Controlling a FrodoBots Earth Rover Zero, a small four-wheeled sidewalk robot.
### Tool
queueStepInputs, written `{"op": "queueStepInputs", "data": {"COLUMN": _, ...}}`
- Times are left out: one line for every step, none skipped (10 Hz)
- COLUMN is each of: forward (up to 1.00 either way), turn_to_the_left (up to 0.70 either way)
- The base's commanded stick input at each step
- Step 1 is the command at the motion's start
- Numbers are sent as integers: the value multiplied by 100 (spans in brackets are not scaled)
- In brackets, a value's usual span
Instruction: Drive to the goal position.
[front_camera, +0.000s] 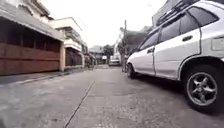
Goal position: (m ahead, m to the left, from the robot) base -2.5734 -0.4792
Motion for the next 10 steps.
{"op": "queueStepInputs", "data": {"forward": 100, "turn_to_the_left": 0}}
{"op": "queueStepInputs", "data": {"forward": 100, "turn_to_the_left": 16}}
{"op": "queueStepInputs", "data": {"forward": 100, "turn_to_the_left": 27}}
{"op": "queueStepInputs", "data": {"forward": 100, "turn_to_the_left": 15}}
{"op": "queueStepInputs", "data": {"forward": 100, "turn_to_the_left": 0}}
{"op": "queueStepInputs", "data": {"forward": 100, "turn_to_the_left": 0}}
{"op": "queueStepInputs", "data": {"forward": 100, "turn_to_the_left": 0}}
{"op": "queueStepInputs", "data": {"forward": 100, "turn_to_the_left": 7}}
{"op": "queueStepInputs", "data": {"forward": 100, "turn_to_the_left": 27}}
{"op": "queueStepInputs", "data": {"forward": 100, "turn_to_the_left": 22}}
